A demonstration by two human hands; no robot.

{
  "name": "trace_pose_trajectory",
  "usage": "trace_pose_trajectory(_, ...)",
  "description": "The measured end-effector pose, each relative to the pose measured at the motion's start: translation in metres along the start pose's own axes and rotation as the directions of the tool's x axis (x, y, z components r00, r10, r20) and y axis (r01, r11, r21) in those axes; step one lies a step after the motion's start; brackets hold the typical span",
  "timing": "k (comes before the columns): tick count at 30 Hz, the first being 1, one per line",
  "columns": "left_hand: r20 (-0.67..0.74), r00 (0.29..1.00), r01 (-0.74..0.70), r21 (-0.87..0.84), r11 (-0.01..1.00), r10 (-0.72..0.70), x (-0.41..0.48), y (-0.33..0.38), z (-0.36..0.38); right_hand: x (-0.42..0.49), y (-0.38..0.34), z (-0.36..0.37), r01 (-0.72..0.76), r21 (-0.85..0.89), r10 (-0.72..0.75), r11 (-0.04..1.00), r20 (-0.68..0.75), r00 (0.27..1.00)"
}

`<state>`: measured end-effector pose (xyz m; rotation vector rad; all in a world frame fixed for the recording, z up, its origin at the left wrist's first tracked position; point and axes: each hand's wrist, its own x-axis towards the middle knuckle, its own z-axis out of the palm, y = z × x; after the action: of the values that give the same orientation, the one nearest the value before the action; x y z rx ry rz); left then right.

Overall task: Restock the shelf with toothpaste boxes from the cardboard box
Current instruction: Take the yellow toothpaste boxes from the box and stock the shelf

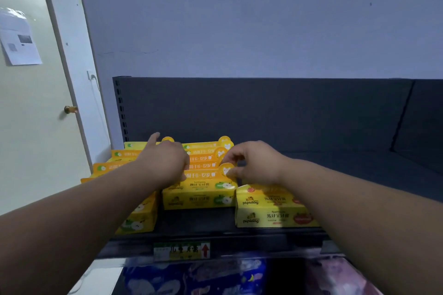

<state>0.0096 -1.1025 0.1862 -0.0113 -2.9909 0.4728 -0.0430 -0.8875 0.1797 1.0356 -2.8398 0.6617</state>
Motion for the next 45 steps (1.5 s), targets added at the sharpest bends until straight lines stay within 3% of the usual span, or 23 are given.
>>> trace_pose_trajectory(5, -0.086, 0.996, -0.005, -0.197, 0.98, -0.012, -0.001, 0.018, -0.01, -0.021, 0.003, -0.011, -0.023, -0.075, 0.019, 0.997, -0.049, 0.999)
trace_pose_trajectory(13, -0.242, 0.966, -0.152, -0.258, 0.954, 0.088, -0.005, 0.105, -0.047, -0.095, 0.031, -0.054, -0.13, -0.138, 0.106, 0.982, -0.173, 0.979)
trace_pose_trajectory(23, -0.363, 0.861, -0.475, -0.328, 0.817, 0.355, -0.035, 0.324, -0.111, -0.305, 0.136, -0.125, -0.464, -0.12, 0.405, 0.877, -0.333, 0.851)
trace_pose_trajectory(33, -0.42, 0.657, -0.754, -0.364, 0.546, 0.626, -0.112, 0.597, -0.167, -0.586, 0.23, -0.186, -0.801, -0.074, 0.704, 0.594, -0.433, 0.563)
trace_pose_trajectory(45, -0.34, 0.439, -0.871, -0.387, 0.302, 0.831, -0.144, 0.824, -0.17, -0.805, 0.311, -0.176, -0.986, 0.124, 0.909, 0.108, -0.415, 0.047)
